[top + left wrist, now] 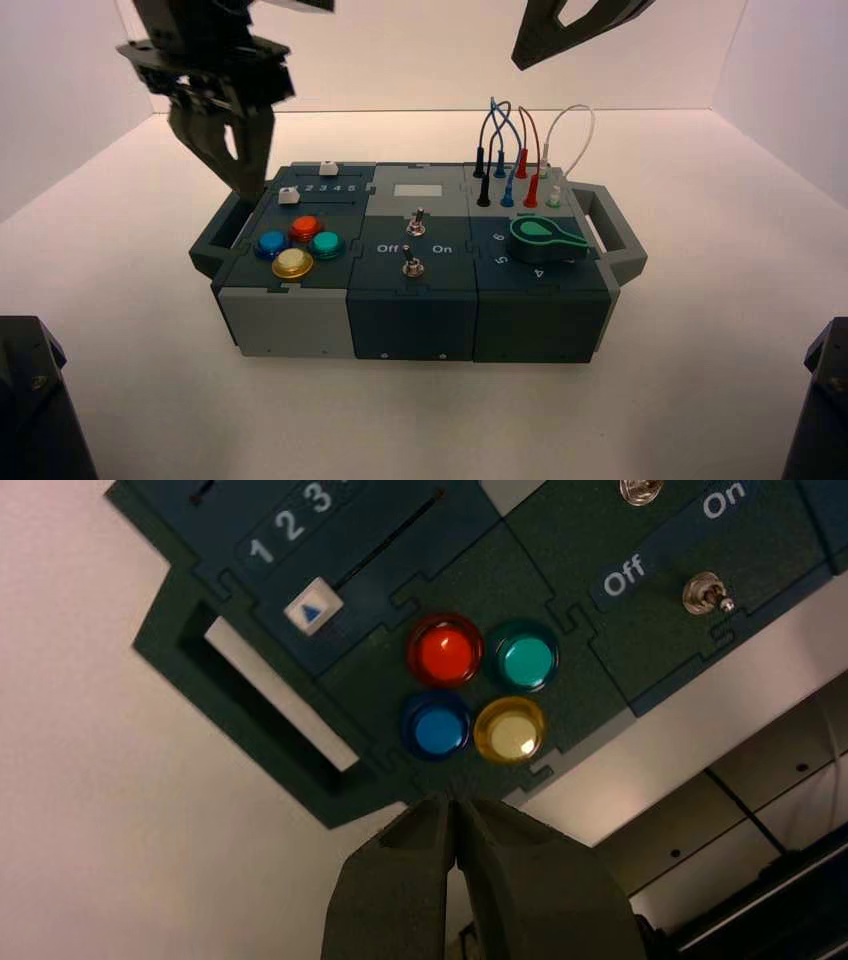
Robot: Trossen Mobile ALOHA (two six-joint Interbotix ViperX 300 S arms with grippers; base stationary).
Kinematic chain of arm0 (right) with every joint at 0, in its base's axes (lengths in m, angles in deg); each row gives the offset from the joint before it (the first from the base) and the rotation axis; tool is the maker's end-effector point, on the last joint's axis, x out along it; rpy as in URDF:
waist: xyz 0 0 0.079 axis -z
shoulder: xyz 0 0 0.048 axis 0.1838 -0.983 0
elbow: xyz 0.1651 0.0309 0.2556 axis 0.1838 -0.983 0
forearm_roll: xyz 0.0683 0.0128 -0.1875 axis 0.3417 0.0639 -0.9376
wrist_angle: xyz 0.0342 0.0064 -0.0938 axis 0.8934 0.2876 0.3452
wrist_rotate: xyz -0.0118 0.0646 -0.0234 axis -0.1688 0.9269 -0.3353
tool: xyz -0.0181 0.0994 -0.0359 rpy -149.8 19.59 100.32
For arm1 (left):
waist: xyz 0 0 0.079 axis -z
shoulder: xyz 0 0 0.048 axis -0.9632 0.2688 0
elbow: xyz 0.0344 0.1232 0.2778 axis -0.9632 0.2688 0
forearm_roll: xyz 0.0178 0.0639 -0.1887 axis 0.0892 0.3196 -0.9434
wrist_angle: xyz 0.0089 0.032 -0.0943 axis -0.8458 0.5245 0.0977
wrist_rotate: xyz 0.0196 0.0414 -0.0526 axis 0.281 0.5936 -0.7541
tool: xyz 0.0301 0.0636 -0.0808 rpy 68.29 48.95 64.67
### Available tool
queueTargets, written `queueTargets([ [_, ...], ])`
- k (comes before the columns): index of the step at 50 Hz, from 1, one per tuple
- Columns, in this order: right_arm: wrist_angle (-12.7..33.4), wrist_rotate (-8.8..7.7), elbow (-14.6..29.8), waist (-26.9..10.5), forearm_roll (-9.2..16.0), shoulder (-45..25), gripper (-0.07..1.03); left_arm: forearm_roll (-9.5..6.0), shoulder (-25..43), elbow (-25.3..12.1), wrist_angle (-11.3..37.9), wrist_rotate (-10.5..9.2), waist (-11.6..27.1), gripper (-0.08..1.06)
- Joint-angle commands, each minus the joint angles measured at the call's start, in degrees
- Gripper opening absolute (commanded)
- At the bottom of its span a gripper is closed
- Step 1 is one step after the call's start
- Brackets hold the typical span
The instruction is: Push the blue button with the right gripper.
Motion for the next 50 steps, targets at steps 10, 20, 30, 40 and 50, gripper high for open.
queueTargets([
  [10, -0.53, -0.35, 1.49, -0.26, -0.18, 0.79, -0.02, 0.09, 5.01, -2.55, -1.49, 0.35, 0.88, -0.03],
  [20, -0.53, -0.35, 1.32, -0.18, -0.26, 1.41, -0.02, 0.18, 8.09, -2.72, -2.64, 0.35, 0.97, -0.03],
  [30, -0.53, -0.35, 1.05, -0.18, -0.26, 2.55, -0.02, 0.26, 10.81, -3.16, -3.25, 0.35, 0.97, -0.03],
  [40, -0.7, -0.35, 0.88, -0.18, -0.26, 3.34, -0.02, 0.53, 13.27, -3.52, -3.16, 0.26, 0.97, -0.03],
  [50, -1.14, -0.26, 0.35, -0.09, -0.97, 3.78, -0.02, 0.44, 13.01, -3.87, -2.72, -0.62, 0.97, -0.03],
])
